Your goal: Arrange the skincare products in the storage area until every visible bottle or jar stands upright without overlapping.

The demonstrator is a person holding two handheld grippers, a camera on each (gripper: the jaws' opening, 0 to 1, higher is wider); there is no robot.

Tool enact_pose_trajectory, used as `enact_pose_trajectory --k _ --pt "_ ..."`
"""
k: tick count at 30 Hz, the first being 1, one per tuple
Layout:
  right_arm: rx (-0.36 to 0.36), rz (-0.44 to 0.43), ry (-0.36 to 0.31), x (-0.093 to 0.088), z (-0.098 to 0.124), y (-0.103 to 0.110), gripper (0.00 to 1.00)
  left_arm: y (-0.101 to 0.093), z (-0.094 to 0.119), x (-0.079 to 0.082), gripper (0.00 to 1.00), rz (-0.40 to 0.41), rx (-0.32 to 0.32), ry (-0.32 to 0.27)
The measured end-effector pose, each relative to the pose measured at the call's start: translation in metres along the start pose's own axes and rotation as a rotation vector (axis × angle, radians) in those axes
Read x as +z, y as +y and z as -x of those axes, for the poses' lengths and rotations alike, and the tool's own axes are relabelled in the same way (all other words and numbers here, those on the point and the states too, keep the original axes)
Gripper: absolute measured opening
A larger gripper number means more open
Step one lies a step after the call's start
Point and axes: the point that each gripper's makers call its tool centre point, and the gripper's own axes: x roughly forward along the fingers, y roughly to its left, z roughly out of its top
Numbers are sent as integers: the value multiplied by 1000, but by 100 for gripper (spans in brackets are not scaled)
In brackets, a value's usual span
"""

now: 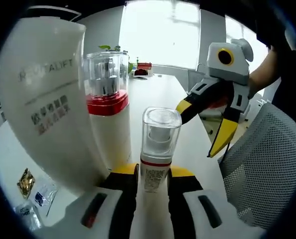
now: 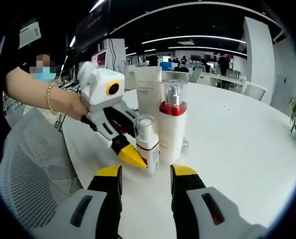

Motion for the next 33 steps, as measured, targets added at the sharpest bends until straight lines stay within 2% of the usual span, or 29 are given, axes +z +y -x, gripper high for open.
enact_pose_trajectory --k 6,11,19,21,24,28,33 --pt "7 6 10 0 -1 4 40 -4 6 1 24 6 9 -7" --pt "5 12 11 6 -3 6 42 -7 16 4 29 11 40 -19" --pt "-9 30 7 17 -7 9 45 -11 56 -5 35 77 96 -50" --pt "-24 27 3 18 -8 9 49 -10 65 -7 37 101 110 -61" --pt "-35 26 4 20 -6 12 55 -11 81 -9 41 129 134 -75" --pt "-49 31 2 23 -4 13 58 -7 99 -16 48 168 169 -85" --pt "-92 28 -36 36 0 14 62 -8 128 -11 55 207 233 -110"
